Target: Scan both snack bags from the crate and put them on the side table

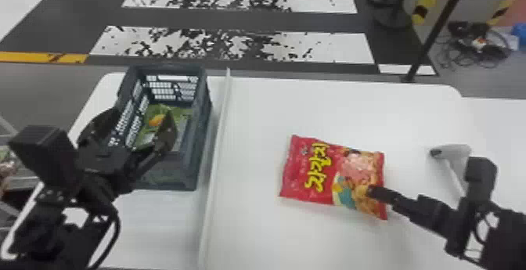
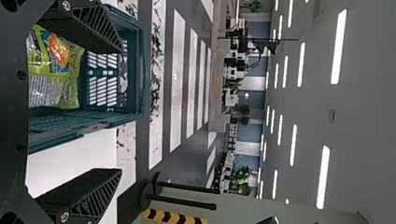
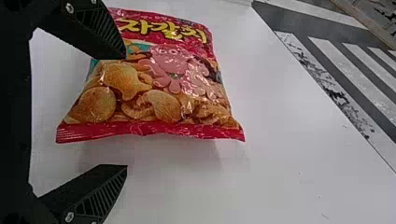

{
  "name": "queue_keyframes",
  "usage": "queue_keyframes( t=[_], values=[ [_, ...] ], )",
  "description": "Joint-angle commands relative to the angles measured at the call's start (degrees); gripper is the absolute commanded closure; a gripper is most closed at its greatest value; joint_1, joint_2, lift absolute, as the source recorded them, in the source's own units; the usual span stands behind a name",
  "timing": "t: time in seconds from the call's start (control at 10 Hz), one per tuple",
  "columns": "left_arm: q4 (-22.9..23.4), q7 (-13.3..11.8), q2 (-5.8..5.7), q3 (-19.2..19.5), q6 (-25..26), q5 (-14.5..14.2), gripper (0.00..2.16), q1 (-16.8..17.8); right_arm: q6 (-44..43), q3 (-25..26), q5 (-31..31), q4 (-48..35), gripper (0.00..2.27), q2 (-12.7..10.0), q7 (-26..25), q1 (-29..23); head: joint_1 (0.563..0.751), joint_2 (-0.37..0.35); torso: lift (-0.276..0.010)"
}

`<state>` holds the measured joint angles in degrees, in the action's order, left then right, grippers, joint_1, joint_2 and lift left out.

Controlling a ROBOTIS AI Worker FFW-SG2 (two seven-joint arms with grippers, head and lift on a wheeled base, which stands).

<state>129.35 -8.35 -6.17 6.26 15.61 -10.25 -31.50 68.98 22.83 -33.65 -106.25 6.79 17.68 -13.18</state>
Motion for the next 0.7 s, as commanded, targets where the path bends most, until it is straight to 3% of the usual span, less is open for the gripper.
queue_keyframes(
  t=[0.0,0.5,0.6],
  values=[
    [-0.1,0.0,-0.25,0.0,0.0,-0.1,0.09,-0.1,0.9,0.1,0.2,1.0,0.1,0.9,0.3,0.8,0.695,-0.019,-0.087],
    [-1.3,-0.4,-0.77,0.0,-0.2,-1.4,0.09,0.0,5.0,0.1,-2.5,8.3,0.11,1.3,4.8,4.3,0.695,-0.005,-0.087],
    [-1.8,-0.7,-1.04,-0.1,-0.2,-1.8,0.09,0.3,5.5,0.3,-2.5,10.2,0.31,1.3,5.2,5.3,0.695,0.004,-0.087]
  ],
)
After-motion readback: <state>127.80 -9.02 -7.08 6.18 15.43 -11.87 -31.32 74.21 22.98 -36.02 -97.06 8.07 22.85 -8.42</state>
